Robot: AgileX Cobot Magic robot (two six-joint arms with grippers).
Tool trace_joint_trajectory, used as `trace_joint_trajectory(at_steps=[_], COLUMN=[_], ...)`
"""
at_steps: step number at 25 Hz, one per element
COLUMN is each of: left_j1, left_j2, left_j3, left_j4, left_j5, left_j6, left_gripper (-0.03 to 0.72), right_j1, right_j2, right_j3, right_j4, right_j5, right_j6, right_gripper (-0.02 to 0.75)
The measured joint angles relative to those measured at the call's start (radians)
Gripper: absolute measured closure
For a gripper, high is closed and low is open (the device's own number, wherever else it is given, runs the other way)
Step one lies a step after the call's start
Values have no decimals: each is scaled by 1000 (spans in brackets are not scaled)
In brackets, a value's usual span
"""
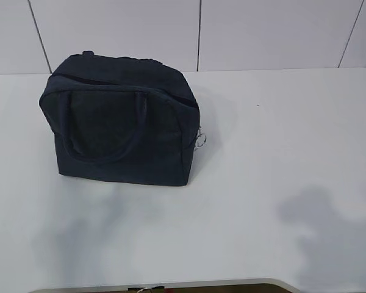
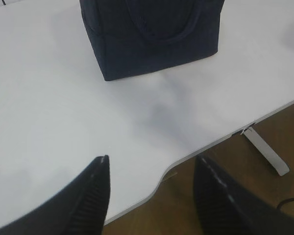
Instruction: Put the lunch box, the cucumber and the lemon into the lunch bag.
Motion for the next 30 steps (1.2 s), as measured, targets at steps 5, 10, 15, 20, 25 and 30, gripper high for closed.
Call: trace_joint_trajectory(at_steps=[5, 10, 15, 20, 25, 30], left_j1=[0, 0, 0, 0, 0, 0], left_j2=[-69, -92, -92, -92, -92, -92], left_j3=[3, 11, 16, 22, 24, 26], left_j4=[-1, -2, -2, 1, 1, 3], left_j5=[0, 34, 49, 53, 59, 61], left_j6=[0, 0, 0, 0, 0, 0], left_gripper=[289, 289, 289, 292, 305, 307], right_j1=[0, 0, 0, 0, 0, 0], right_j2=[-131, -254, -336, -337, -337, -337], right_j3=[49, 53, 55, 90, 117, 117], right_j4=[-52, -113, -169, -209, -209, -209], right_j5=[0, 16, 45, 51, 58, 58], right_j6=[43, 67, 132, 173, 176, 176], right_gripper=[371, 371, 371, 371, 371, 371])
